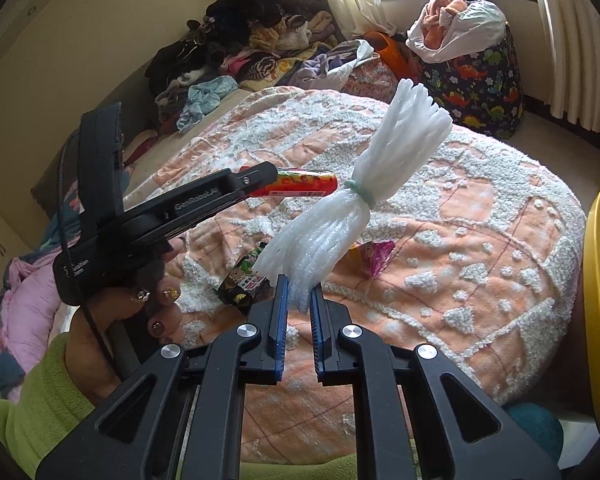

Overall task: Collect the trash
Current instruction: 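Grasp the white foam net with the right tool while the left tool grasps the red candy tube, then carry the red candy tube and foam net over the yellow-rimmed bin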

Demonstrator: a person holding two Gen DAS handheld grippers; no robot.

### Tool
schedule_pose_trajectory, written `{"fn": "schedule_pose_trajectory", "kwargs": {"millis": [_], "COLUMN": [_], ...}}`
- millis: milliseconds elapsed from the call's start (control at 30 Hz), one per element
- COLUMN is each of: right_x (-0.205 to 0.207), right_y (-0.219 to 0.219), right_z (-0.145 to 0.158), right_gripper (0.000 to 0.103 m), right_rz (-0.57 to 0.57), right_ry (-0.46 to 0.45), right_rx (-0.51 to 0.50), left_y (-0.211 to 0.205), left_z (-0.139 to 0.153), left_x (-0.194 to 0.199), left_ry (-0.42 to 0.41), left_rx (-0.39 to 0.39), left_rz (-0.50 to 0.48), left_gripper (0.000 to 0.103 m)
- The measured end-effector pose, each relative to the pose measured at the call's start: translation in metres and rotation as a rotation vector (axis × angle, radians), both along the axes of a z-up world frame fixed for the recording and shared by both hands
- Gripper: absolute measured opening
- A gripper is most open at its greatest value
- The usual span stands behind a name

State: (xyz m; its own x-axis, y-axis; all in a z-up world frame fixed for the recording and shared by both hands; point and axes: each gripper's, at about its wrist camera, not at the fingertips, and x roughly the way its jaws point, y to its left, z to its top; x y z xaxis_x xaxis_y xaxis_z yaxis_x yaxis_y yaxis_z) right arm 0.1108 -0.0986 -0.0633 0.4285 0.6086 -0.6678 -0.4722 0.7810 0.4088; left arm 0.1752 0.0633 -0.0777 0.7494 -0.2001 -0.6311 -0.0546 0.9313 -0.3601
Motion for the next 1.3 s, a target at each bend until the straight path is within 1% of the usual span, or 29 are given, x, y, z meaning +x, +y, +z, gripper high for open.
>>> {"fn": "schedule_pose_trajectory", "kwargs": {"millis": [167,367,567,867,1033,1300], "right_x": [0.000,-0.001,-0.001,-0.002,-0.001,0.003], "right_y": [-0.015,-0.037,-0.056,-0.081,-0.094,-0.123], "right_z": [0.007,0.015,0.022,0.029,0.031,0.030], "right_gripper": [0.010,0.010,0.010,0.010,0.010,0.010], "right_rz": [-0.030,-0.065,-0.101,-0.156,-0.187,-0.246], "right_ry": [-0.018,-0.034,-0.048,-0.084,-0.101,-0.103], "right_rx": [0.012,0.029,0.044,0.028,0.013,0.018], "left_y": [-0.017,-0.040,-0.055,-0.077,-0.091,-0.117], "left_z": [0.017,0.029,0.037,0.048,0.052,0.057], "left_x": [-0.005,-0.008,-0.012,-0.015,-0.018,-0.021], "left_ry": [-0.043,-0.069,-0.084,-0.103,-0.113,-0.127], "left_rx": [0.009,0.031,0.043,0.060,0.072,0.086], "left_rz": [-0.028,-0.082,-0.110,-0.160,-0.187,-0.241], "left_gripper": [0.029,0.029,0.029,0.029,0.029,0.029]}}
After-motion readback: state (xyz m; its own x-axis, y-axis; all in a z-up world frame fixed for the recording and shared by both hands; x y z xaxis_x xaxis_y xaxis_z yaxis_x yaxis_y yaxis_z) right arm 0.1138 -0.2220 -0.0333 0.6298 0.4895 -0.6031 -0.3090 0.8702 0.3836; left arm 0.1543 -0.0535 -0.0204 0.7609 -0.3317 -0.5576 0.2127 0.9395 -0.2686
